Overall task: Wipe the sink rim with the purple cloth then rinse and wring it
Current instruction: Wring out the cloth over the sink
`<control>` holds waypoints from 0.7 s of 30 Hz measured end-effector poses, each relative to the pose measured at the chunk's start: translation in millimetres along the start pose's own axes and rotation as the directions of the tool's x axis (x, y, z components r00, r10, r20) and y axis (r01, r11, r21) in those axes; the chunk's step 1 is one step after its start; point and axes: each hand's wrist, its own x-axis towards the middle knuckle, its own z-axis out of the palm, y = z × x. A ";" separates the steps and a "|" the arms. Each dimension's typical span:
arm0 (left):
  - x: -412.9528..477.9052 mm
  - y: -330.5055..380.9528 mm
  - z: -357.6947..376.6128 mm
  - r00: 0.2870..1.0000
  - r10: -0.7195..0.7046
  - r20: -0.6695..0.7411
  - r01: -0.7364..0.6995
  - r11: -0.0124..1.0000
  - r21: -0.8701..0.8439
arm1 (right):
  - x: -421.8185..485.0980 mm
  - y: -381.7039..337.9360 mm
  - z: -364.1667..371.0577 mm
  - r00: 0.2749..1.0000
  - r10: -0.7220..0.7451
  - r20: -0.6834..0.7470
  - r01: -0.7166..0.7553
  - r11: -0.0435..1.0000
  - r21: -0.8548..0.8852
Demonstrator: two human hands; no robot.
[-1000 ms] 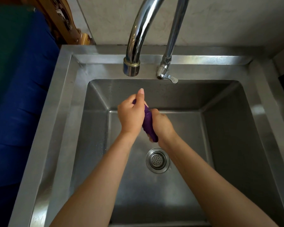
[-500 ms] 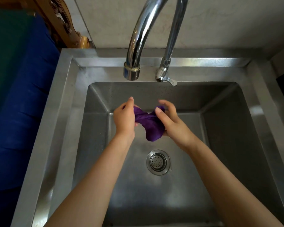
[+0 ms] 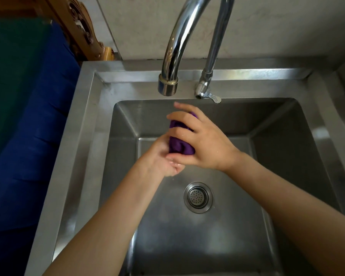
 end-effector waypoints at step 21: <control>7.9 -16.9 5.9 0.191 0.981 -0.026 -0.639 0.144 0.755 | 3.6 -17.1 17.4 0.375 0.903 0.208 -0.838 0.234 0.493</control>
